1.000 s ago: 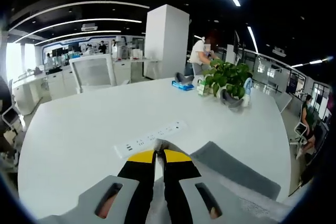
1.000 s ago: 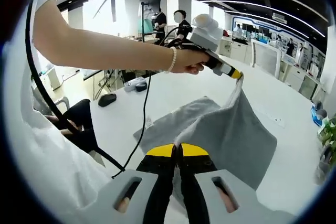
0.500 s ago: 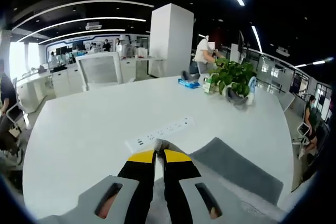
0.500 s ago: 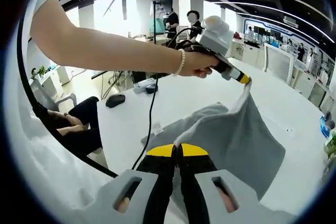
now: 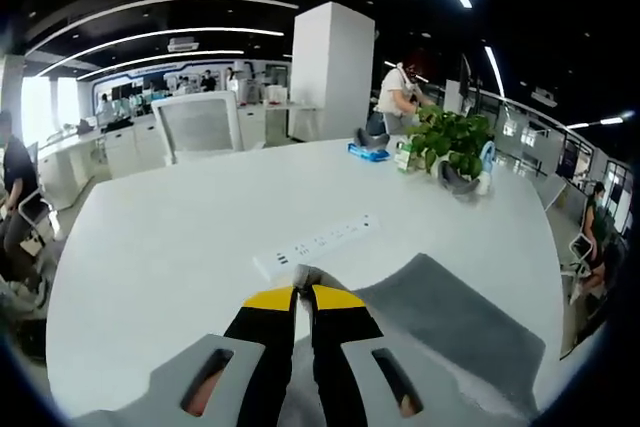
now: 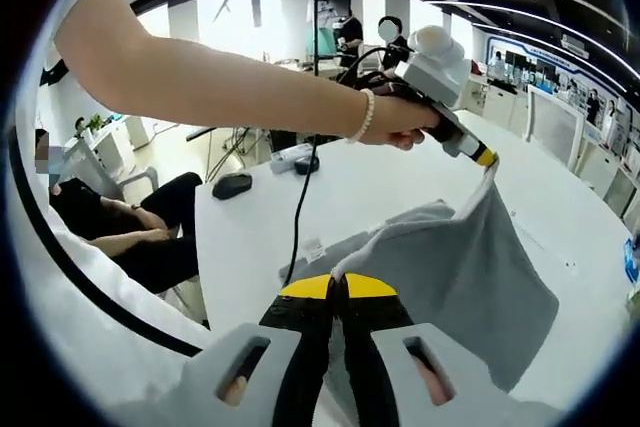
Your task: Fold the towel on the table until its edges align and the towel forms a compact rectangular stack.
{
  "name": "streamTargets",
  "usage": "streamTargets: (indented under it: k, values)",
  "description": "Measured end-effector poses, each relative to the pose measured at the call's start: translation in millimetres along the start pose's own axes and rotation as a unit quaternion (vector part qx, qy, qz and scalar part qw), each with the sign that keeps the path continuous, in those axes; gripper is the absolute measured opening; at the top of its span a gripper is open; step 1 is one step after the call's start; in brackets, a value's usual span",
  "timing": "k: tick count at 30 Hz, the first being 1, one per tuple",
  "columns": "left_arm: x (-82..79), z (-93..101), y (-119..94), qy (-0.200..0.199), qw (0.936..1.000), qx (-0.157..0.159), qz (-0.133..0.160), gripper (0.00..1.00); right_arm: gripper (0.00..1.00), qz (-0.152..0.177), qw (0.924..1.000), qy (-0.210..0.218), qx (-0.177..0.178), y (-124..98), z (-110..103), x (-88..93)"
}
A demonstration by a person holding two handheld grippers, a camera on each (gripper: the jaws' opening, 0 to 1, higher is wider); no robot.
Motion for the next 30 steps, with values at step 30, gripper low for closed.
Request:
streamTargets:
  k: [30]
  values:
    - [63.3, -42.5, 16.2, -0.049, 0.9980, -0.012, -0.038, 0.04, 0.00, -0.065, 0.9931, 0.004, -0.097, 83.4, -10.2, 27.7]
Point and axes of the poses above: the point that each gripper's makers call its tool centre point, and the gripper's own axes: y roughly forward along the fingers, z roughly to its right, x roughly out of its underside, the point moved 2 cm from there along -y, roughly backward along the fingers, and after that the axes turned 2 degrees about -x, right-handed, at the moved point
